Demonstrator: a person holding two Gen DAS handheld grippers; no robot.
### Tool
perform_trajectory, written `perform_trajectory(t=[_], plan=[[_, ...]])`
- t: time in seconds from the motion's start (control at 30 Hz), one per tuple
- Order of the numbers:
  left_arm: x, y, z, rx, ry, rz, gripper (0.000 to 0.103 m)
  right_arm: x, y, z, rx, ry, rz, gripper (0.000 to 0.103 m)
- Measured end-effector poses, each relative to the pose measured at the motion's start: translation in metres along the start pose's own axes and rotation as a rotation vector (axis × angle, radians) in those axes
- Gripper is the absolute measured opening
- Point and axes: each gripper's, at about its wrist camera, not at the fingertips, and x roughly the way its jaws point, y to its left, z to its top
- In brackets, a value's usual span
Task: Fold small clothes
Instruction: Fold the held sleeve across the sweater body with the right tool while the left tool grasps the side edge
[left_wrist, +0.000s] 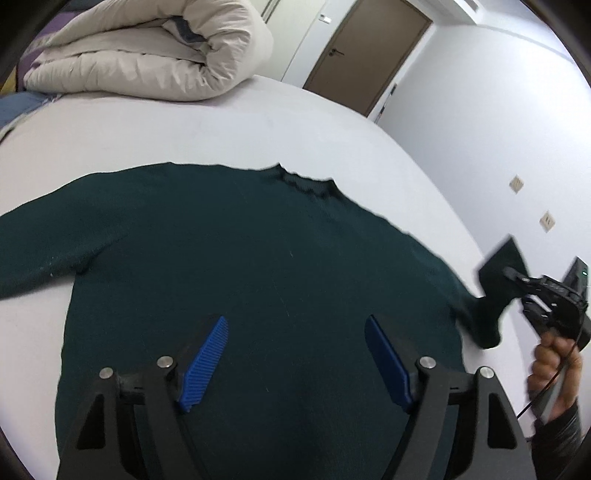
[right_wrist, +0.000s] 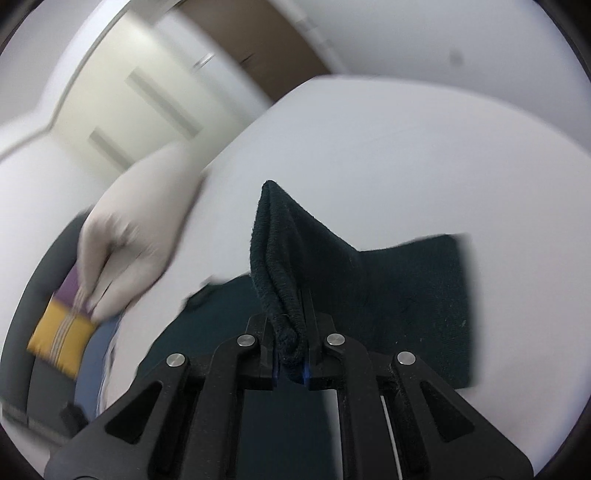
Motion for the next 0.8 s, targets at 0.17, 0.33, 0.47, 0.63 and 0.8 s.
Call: perform_trajectory(t=[0.17, 0.33, 0.47, 0.63, 0.8], plan=[[0.0, 0.023, 0.015, -0.06, -0.016, -0.055, 0.079, 0.099, 0.089, -0.058, -0.08, 0.162, 0.072, 0.007], [0.013, 0.039, 0.017, -0.112, 0.013, -0.105, 0.084, 0.164, 0.128, -0.177, -0.14, 0.298, 0.033, 0.011], [0.032, 0.039, 0.018, -0.136, 0.05, -0.128, 0.084, 0.184, 0.133, -0.23, -0.112, 0.317, 0.066, 0.045], [0.056, 0.021, 0.026, -0.122, 0.076, -0.157, 0.084, 0.131, 0.123, -0.226, -0.207, 0.25, 0.063, 0.051], [0.095, -0.002, 0.033, -0.088, 0.135, -0.152, 0.072, 0.059, 0.084, -0.192, -0.174, 0.179, 0.043, 0.051]])
